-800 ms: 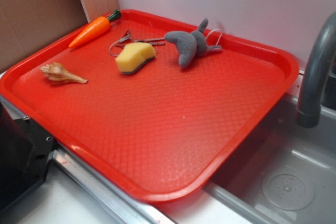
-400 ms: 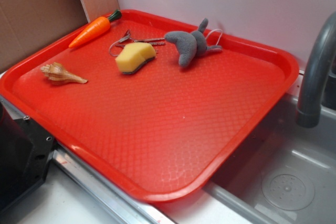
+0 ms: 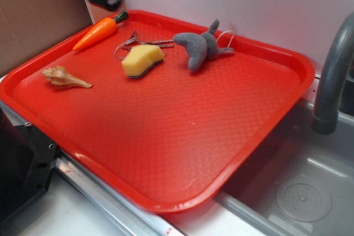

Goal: Grab the gray animal.

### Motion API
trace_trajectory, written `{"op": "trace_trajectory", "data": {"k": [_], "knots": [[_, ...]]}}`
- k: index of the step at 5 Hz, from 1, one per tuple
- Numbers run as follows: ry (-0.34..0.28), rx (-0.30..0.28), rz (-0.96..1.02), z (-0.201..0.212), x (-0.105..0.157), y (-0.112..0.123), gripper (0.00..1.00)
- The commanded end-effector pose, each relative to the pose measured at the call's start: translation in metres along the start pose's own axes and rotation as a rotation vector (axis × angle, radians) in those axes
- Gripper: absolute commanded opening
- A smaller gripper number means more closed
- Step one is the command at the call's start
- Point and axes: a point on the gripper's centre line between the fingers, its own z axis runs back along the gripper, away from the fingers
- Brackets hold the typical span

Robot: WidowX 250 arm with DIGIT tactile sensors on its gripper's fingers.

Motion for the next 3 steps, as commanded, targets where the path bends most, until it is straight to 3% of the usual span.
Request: {"op": "trace_trajectory", "data": {"k": [1, 2, 3], "knots": [[-0.126, -0.068, -0.146, -0.036, 0.073, -0.052, 1.0], [-0.135, -0.101, -0.195, -0.058, 0.09, -0.071, 1.0], [-0.198, -0.058, -0.218, -0.069, 0.097, -0.075, 1.0]]}}
